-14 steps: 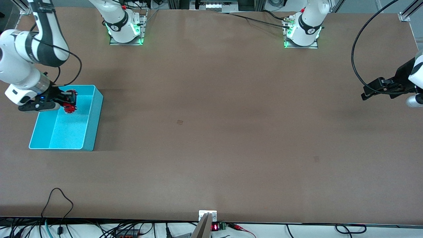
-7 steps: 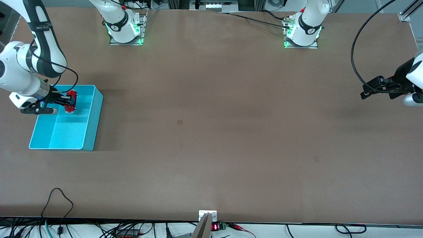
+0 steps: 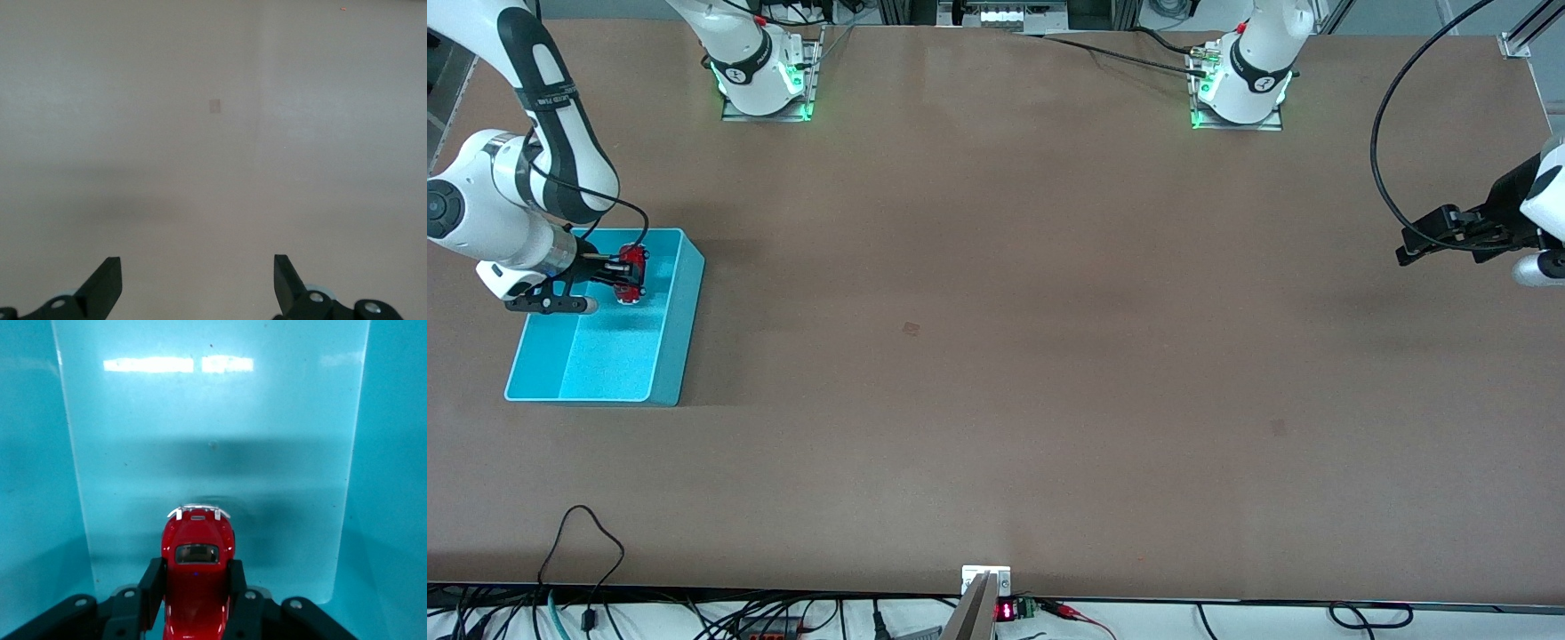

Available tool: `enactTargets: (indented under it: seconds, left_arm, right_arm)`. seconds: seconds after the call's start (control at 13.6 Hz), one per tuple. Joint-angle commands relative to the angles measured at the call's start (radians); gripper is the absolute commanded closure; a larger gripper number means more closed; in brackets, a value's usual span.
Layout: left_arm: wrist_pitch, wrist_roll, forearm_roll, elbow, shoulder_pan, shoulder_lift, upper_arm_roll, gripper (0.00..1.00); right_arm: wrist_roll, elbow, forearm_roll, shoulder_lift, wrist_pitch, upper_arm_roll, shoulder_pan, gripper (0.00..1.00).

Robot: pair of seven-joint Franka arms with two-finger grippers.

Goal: Wind red beetle toy and store in blue box
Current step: 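Open the right gripper to drop the car into the box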

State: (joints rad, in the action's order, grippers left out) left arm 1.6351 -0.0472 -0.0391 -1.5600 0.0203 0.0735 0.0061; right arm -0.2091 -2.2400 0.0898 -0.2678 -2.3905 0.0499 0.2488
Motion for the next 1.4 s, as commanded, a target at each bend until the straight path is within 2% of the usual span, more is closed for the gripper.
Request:
enactTargets:
  seconds: [0.0, 0.07, 0.15, 0.3, 0.37, 0.66, 0.89, 1.33]
  left_arm:
    - [-0.020, -0.013, -0.001, 0.011, 0.001, -0.008, -0.003, 0.00]
    - [-0.020, -0.011, -0.001, 0.011, 0.001, -0.008, -0.003, 0.00]
    - [-0.020, -0.011, -0.001, 0.009, 0.003, -0.008, -0.003, 0.00]
    - [-0.020, -0.011, -0.001, 0.011, 0.001, -0.008, -0.003, 0.00]
    - [-0.020, -0.011, -0.001, 0.011, 0.001, -0.008, -0.003, 0.00]
    - [-0.018, -0.008, -0.001, 0.009, 0.003, -0.008, -0.001, 0.00]
    - [-0.017, 0.000, -0.001, 0.011, 0.001, -0.008, -0.003, 0.00]
    - [-0.012, 0.004, -0.001, 0.011, 0.003, -0.006, -0.003, 0.00]
  right_arm:
    - [-0.007, -0.003, 0.005, -0.005, -0.013, -0.007, 0.015, 0.49]
    - [-0.007, -0.003, 0.007, -0.004, -0.013, -0.007, 0.015, 0.36]
    - [-0.009, -0.003, 0.008, -0.004, -0.013, -0.007, 0.013, 0.19]
    - [-0.010, -0.003, 0.011, 0.001, -0.010, -0.007, 0.013, 0.13]
    - [-0.010, -0.001, 0.010, 0.002, -0.009, -0.007, 0.015, 0.00]
    - [-0.010, 0.020, 0.010, 0.051, -0.002, -0.007, 0.012, 0.00]
    - [-0.006, 0.100, 0.010, 0.103, 0.089, -0.011, 0.003, 0.00]
    - [0.000, 0.383, -0.059, 0.222, 0.528, -0.071, -0.019, 0.00]
